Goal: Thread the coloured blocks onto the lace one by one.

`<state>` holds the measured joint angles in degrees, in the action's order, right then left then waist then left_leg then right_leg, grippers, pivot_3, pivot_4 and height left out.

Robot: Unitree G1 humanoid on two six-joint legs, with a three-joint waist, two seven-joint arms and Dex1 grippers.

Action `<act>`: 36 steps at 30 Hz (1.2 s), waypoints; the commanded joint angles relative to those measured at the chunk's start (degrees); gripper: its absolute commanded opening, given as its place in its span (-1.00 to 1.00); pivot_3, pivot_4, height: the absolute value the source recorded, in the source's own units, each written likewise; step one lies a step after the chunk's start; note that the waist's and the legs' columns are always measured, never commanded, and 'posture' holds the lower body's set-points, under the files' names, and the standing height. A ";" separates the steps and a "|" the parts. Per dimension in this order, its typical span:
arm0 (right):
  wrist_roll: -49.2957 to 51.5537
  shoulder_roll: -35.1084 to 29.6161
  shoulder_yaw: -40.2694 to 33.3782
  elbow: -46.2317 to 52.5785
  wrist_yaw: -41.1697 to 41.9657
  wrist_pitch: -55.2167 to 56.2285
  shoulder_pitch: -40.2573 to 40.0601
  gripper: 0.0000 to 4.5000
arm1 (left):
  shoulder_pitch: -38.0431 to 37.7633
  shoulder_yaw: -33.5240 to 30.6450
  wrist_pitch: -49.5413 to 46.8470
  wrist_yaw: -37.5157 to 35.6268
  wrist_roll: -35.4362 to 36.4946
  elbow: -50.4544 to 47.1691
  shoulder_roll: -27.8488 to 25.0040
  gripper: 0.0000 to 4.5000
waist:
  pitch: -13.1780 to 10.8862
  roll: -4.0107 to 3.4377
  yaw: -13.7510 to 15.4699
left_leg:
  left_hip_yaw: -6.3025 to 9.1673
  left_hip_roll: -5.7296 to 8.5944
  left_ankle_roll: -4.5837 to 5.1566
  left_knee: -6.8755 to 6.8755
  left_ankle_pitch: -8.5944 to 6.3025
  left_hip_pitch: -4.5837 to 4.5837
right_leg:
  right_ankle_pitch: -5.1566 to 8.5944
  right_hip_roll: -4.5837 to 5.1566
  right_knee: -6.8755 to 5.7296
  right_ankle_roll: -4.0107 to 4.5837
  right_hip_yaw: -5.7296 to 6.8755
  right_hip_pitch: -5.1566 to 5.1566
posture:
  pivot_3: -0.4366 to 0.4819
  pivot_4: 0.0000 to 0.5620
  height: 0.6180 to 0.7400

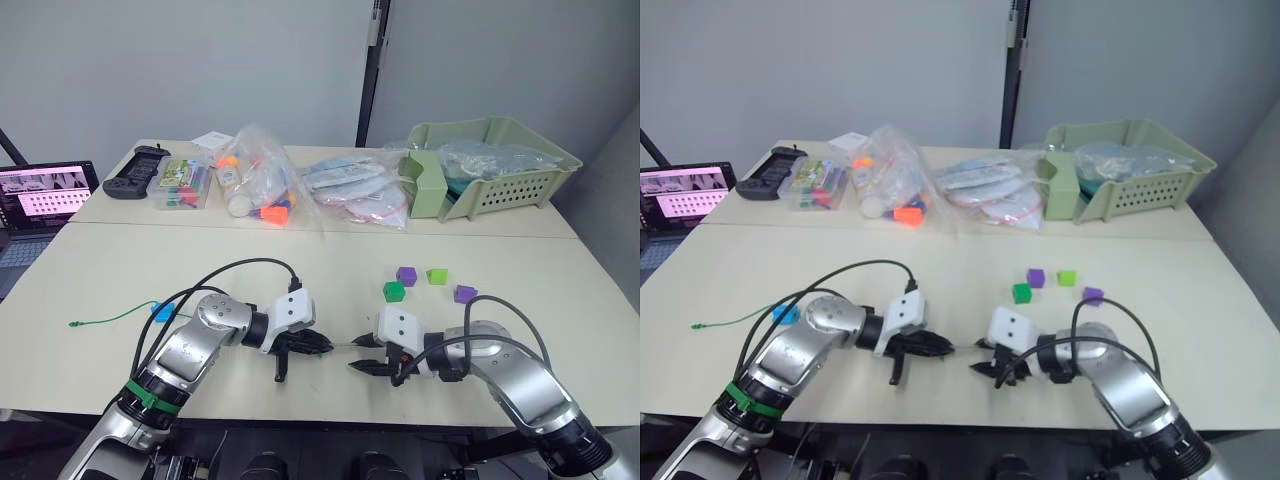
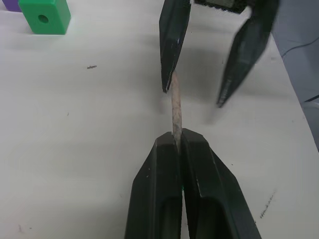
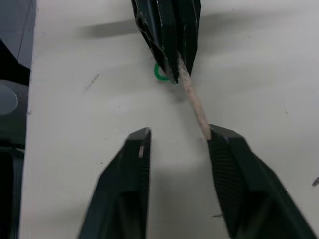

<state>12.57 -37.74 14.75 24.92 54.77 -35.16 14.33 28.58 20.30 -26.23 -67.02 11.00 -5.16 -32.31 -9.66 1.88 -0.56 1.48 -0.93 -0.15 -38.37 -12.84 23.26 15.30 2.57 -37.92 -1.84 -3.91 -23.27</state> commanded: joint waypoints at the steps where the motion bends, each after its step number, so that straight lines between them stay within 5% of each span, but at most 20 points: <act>1: 3.91 3.03 -15.75 7.78 -9.94 -7.20 -9.87 0.48 | 0.69 -0.61 1.11 -1.00 -0.13 -1.31 -1.62 -1.00 | 0.00 0.00 0.50 | 0.06 0.01 0.00 0.00 0.00 -0.01 | 0.00 0.00 -0.04 0.00 0.02 0.02 | -0.05 -0.47 1.00; 4: 5.69 8.36 -24.15 11.81 -17.50 -11.62 -16.35 0.95 | 0.49 -0.39 1.70 -1.13 -0.17 -1.80 -2.28 -1.00 | 0.00 0.00 0.45 | 0.03 0.04 -0.01 0.06 0.00 0.02 | 0.00 0.05 -0.01 0.00 -0.02 0.01 | -0.05 -0.47 1.00; 10: 1.05 20.25 -30.86 16.35 -35.08 -12.66 -22.90 0.98 | 0.20 -0.58 1.88 -1.12 0.03 -2.61 -2.65 -1.00 | 0.03 -0.06 -0.47 | -0.04 -0.03 -0.01 0.06 0.00 -0.08 | 0.01 0.01 -0.02 -0.01 -0.09 0.02 | -0.05 -0.47 1.00; 15: -7.62 28.93 -28.99 8.64 -51.63 -8.84 -15.05 0.98 | 0.19 -0.12 2.11 -1.03 -0.19 -2.76 -2.18 -1.00 | 0.05 -0.15 -1.16 | -0.07 -0.06 -0.01 0.08 0.01 -0.12 | 0.01 -0.07 -0.05 -0.01 -0.14 -0.02 | -0.05 -0.47 1.00; 32: -10.53 29.04 -30.39 -22.68 -60.78 7.95 1.77 0.98 | 0.70 0.47 2.19 -0.45 -1.10 -2.02 -1.21 -1.00 | 0.04 -0.16 -1.68 | -0.09 0.01 -0.01 0.25 0.00 -0.05 | 0.00 0.01 0.16 -0.01 -0.15 -0.02 | -0.05 -0.47 1.00; 36: -9.76 28.85 -29.72 -23.35 -59.88 10.53 1.98 0.43 | 0.68 0.19 2.09 -0.46 -1.15 -1.99 -1.26 -1.00 | 0.04 -0.16 -1.75 | -0.07 0.00 -0.01 0.26 0.00 -0.08 | 0.00 0.01 0.08 0.00 -0.14 -0.02 | -0.05 -0.47 1.00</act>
<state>2.55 -8.34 -14.31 0.74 -5.17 -26.64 15.92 28.75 21.25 -24.12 -67.62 9.23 -5.81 -33.51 -9.61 1.72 -2.32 1.42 -0.92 -0.16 -38.11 -12.84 23.18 15.30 2.58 -37.83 -1.84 -4.06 -23.29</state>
